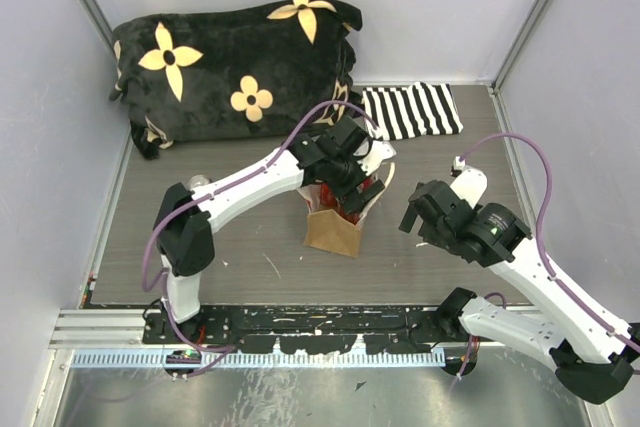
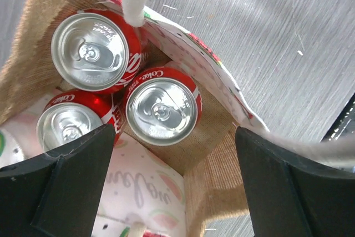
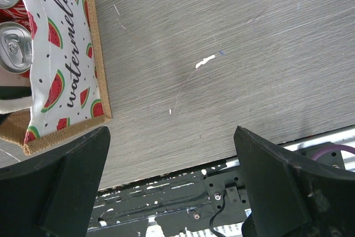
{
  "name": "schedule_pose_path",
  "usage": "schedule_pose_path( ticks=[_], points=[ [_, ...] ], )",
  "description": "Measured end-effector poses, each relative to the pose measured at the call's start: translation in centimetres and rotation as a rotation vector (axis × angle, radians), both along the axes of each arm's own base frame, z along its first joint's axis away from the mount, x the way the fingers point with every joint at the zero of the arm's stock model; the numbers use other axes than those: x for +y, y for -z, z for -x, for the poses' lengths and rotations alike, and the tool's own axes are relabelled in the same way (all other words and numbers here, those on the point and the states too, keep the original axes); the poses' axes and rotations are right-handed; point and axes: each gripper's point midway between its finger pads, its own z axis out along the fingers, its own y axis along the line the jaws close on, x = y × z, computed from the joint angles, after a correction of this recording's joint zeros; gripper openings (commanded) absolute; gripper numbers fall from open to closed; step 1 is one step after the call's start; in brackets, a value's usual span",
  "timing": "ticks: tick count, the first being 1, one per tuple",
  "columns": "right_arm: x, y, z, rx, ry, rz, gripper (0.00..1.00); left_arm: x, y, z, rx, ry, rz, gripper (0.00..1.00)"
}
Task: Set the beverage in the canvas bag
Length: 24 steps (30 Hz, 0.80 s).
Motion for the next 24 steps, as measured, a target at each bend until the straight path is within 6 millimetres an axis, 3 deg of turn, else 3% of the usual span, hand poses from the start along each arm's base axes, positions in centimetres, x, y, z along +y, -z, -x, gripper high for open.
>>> schedule_pose_path(
  ticks=[5, 10, 13, 15, 17, 19, 21, 24],
  points=[
    [0.1, 0.1, -0.1, 0.005, -0.001, 0.005, 1.0, 0.6, -3.6, 0.3, -0.045, -0.003, 0.059, 0.96],
    [0.3, -0.1, -0.4, 0.003, -0.004, 0.006, 1.0, 2.6, -10.2, -1.2, -0.107, -0.065, 0.198, 0.95],
    [0.5, -0.1, -0.5, 0.003, -0.007, 0.003, 1.0, 6.9, -16.4, -5.7, -0.183, -0.213, 0.323, 0.96],
    [0.7, -0.2, -0.7, -0.001, -0.01, -0.005, 1.0, 11.5, -20.0, -9.3, -0.268, -0.337, 0.37, 0.96],
    [1.0, -0.2, -0.8, -0.003, -0.016, -0.01, 1.0, 16.6, -22.1, -11.9, -0.333, -0.462, 0.371, 0.96],
    [1.4, -0.1, -1.1, -0.004, -0.024, -0.014, 1.0, 20.9, -22.1, -12.6, -0.346, -0.551, 0.327, 0.98],
    [1.7, -0.1, -1.4, -0.006, -0.032, -0.017, 1.0, 23.9, -20.6, -12.4, -0.316, -0.608, 0.264, 0.99],
    [2.3, 0.2, -1.8, -0.004, -0.047, -0.018, 1.0, 27.9, -15.3, -10.9, -0.194, -0.66, 0.141, 0.98]
  ],
)
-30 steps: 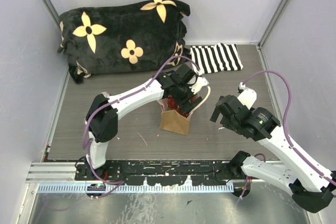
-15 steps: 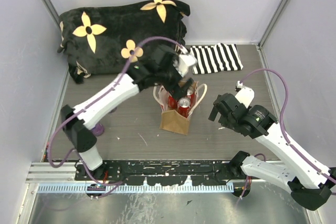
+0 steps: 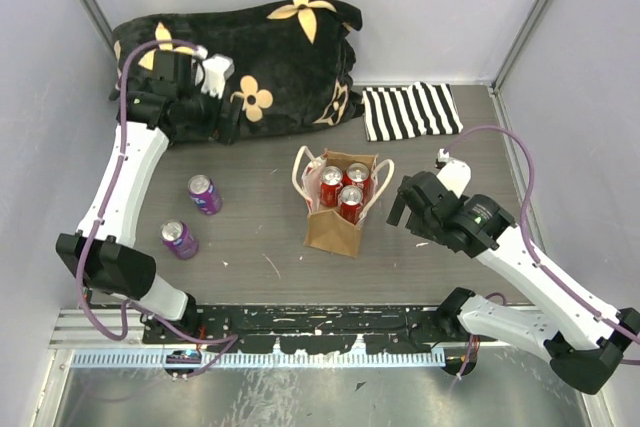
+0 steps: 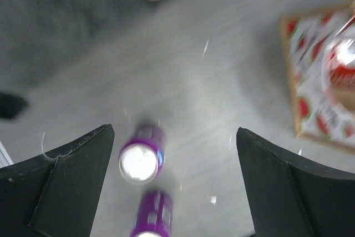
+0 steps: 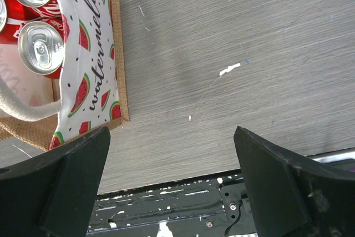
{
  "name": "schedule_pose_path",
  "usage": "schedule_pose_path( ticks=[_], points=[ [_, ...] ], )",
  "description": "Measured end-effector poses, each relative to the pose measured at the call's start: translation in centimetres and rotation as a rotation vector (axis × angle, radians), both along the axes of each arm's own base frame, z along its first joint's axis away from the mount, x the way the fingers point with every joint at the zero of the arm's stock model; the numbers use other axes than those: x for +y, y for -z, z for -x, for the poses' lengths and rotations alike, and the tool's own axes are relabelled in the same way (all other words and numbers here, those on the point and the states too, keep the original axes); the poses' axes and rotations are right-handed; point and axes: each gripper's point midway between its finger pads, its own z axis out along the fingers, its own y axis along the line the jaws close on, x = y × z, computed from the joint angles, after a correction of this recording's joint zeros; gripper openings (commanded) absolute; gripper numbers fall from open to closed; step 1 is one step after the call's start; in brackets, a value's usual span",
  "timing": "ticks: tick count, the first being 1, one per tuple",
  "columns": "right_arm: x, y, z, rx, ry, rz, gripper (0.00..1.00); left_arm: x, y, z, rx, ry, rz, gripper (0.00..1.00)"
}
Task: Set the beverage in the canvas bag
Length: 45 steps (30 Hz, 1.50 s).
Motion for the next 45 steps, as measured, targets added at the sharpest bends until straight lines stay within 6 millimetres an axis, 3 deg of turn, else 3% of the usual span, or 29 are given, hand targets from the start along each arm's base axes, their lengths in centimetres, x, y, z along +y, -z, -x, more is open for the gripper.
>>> schedule_pose_path(
  ticks=[4, 8, 13, 21, 27, 32, 36, 42, 45],
  points=[
    [0.8, 0.4, -0.5, 0.009, -0.024, 0.004, 1.0, 3.8, 7.9, 3.2, 0.233, -0.03, -0.09, 0.98],
    [1.5, 0.6, -0.9, 0.016, -0.052, 0.001, 1.0, 6.7, 11.7, 5.5, 0.357, -0.036, -0.176, 0.98],
    [1.6, 0.6, -0.8, 0.012, -0.055, -0.007, 1.0, 7.8, 12.4, 5.6, 0.366, -0.034, -0.211, 0.98],
    [1.2, 0.1, -0.3, -0.009, -0.05, -0.035, 1.0, 9.1, 16.8, 6.8, 0.476, -0.012, -0.284, 0.98],
    [1.0, 0.0, -0.1, -0.011, -0.047, -0.04, 1.0, 9.7, 18.8, 6.4, 0.503, -0.007, -0.323, 0.99],
    [0.9, 0.1, 0.1, -0.005, -0.044, -0.036, 1.0, 9.9, 19.7, 6.2, 0.518, -0.006, -0.336, 0.92],
    [0.8, 0.1, 0.1, -0.003, -0.044, -0.034, 1.0, 9.9, 19.9, 6.3, 0.523, -0.002, -0.339, 0.72],
    [0.8, 0.1, 0.1, -0.002, -0.044, -0.032, 1.0, 9.8, 20.1, 6.4, 0.53, -0.002, -0.333, 0.15],
    [0.8, 0.2, 0.1, -0.001, -0.044, -0.031, 1.0, 9.7, 19.8, 6.4, 0.537, -0.006, -0.323, 0.0]
  ],
)
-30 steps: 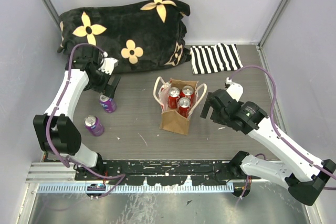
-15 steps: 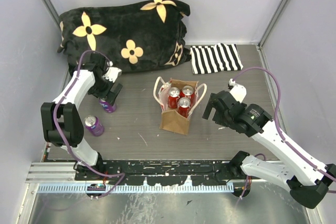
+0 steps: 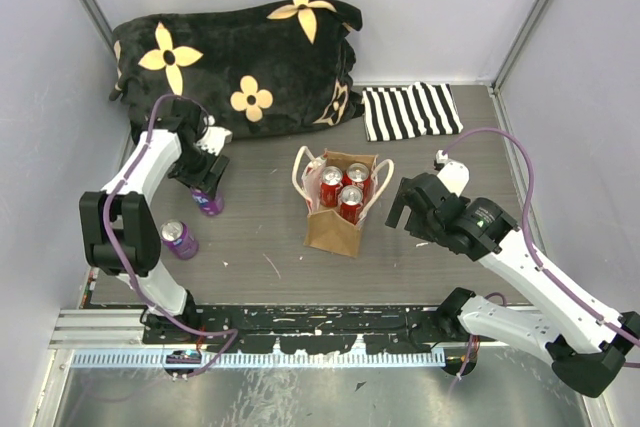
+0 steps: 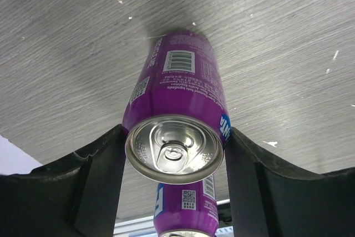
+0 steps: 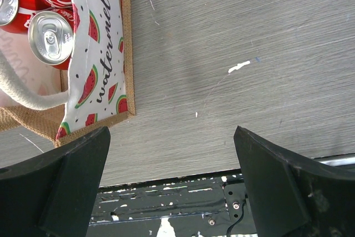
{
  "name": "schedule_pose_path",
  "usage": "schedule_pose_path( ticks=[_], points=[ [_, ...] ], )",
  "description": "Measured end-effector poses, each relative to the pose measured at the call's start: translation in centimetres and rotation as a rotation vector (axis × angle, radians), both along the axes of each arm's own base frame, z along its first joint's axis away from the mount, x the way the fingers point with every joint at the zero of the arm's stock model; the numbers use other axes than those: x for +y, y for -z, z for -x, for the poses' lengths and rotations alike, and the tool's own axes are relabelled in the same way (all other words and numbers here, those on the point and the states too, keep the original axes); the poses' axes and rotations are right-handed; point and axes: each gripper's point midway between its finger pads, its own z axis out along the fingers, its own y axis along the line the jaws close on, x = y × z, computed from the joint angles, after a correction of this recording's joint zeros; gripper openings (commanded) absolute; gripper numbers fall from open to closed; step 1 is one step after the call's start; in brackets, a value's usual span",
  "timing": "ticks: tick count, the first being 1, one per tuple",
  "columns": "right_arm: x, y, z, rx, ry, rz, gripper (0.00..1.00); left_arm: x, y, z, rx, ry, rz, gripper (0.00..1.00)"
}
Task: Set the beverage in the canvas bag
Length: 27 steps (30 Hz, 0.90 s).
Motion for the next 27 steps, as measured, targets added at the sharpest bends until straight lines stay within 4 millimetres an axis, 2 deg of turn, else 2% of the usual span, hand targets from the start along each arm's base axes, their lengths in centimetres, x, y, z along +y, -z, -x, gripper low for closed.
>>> schedule_pose_path(
  ticks=[2, 5, 7, 10, 12, 15, 17, 18, 19, 21, 24, 27],
  points=[
    [0.0, 0.0, 0.0, 0.0, 0.0, 0.0, 1.0, -0.3, -0.5, -0.2, 0.009, -0.005, 0.014, 0.0],
    [0.0, 0.0, 0.0, 0.0, 0.0, 0.0, 1.0, -1.1, -3.3, -2.2, -0.019, -0.021, 0.049, 0.0],
    [0.0, 0.0, 0.0, 0.0, -0.001, 0.0, 1.0, -2.0, -6.7, -4.7, -0.103, -0.029, 0.088, 0.0],
    [0.1, 0.2, -0.1, 0.006, -0.004, 0.008, 1.0, -4.2, -13.8, -8.9, -0.306, -0.021, 0.167, 0.0],
    [0.2, 0.4, -0.2, 0.013, -0.007, 0.016, 1.0, -6.3, -18.5, -10.5, -0.437, 0.005, 0.23, 0.0],
    [0.4, 0.6, -0.4, 0.018, -0.009, 0.021, 1.0, -10.5, -24.3, -11.0, -0.578, 0.079, 0.331, 0.0],
    [0.5, 0.6, -0.5, 0.018, -0.011, 0.019, 1.0, -14.5, -27.5, -10.3, -0.648, 0.157, 0.415, 0.0],
    [0.5, 0.5, -0.5, 0.017, -0.012, 0.018, 1.0, -16.0, -28.3, -9.8, -0.661, 0.188, 0.447, 0.0],
    [0.5, 0.5, -0.5, 0.016, -0.012, 0.016, 1.0, -18.5, -29.1, -8.9, -0.666, 0.241, 0.494, 0.0],
    [0.6, 0.5, -0.5, 0.015, -0.012, 0.015, 1.0, -21.3, -29.2, -7.5, -0.646, 0.302, 0.541, 0.0],
    [0.5, 0.5, -0.4, 0.013, -0.009, 0.009, 1.0, -25.7, -27.5, -4.9, -0.57, 0.402, 0.58, 0.0],
    [0.3, 0.3, -0.2, 0.004, -0.006, -0.001, 1.0, -28.7, -24.4, -2.2, -0.468, 0.484, 0.577, 0.0]
  ],
)
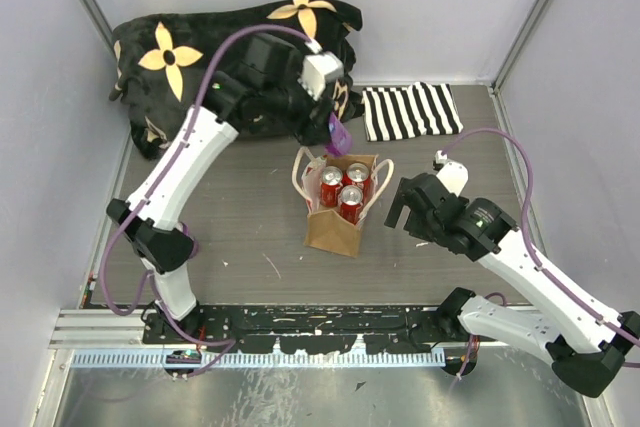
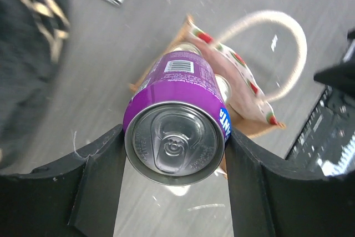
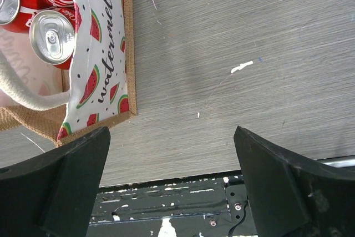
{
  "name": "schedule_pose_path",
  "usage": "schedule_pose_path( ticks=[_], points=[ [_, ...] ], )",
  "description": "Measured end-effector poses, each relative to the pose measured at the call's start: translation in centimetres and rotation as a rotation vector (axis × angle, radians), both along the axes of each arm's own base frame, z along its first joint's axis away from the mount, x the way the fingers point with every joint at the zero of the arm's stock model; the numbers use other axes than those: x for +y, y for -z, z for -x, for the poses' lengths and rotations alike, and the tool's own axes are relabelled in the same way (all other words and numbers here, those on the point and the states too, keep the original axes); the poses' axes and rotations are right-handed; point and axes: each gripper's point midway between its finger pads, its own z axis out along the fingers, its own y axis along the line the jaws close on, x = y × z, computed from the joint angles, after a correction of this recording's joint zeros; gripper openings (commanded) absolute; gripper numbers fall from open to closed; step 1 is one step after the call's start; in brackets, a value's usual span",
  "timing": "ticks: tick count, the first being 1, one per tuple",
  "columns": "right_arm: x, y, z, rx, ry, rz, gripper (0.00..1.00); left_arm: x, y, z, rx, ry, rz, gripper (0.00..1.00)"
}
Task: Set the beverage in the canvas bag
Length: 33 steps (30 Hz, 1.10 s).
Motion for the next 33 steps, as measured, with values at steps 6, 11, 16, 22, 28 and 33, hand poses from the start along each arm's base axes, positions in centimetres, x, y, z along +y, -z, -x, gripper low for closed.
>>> schedule_pose_path(
  ticks=[6, 11, 16, 22, 28, 33],
  points=[
    [-0.4, -0.4, 0.4, -0.014, 0.009, -0.02, 1.0, -1.9, 7.0, 4.5, 0.137, 0.115, -0.134, 0.0],
    [-0.5, 0.0, 0.6, -0.004, 0.014, -0.014, 1.0, -1.1, 10.1, 6.7, 0.174, 0.152, -0.213, 0.0],
    [-0.6, 0.2, 0.7, 0.001, 0.014, -0.009, 1.0, -0.4, 10.4, 7.5, 0.15, 0.174, -0.245, 0.0],
    [-0.5, 0.4, 0.6, 0.007, 0.013, -0.003, 1.0, 0.5, 12.2, 8.2, 0.156, 0.194, -0.299, 0.0],
    [-0.5, 0.6, 0.5, 0.015, 0.011, 0.008, 1.0, 1.0, 14.4, 8.7, 0.172, 0.216, -0.35, 0.0],
    [-0.5, 0.6, 0.5, 0.015, 0.011, 0.008, 1.0, 1.1, 15.0, 8.4, 0.162, 0.212, -0.371, 0.0]
  ],
)
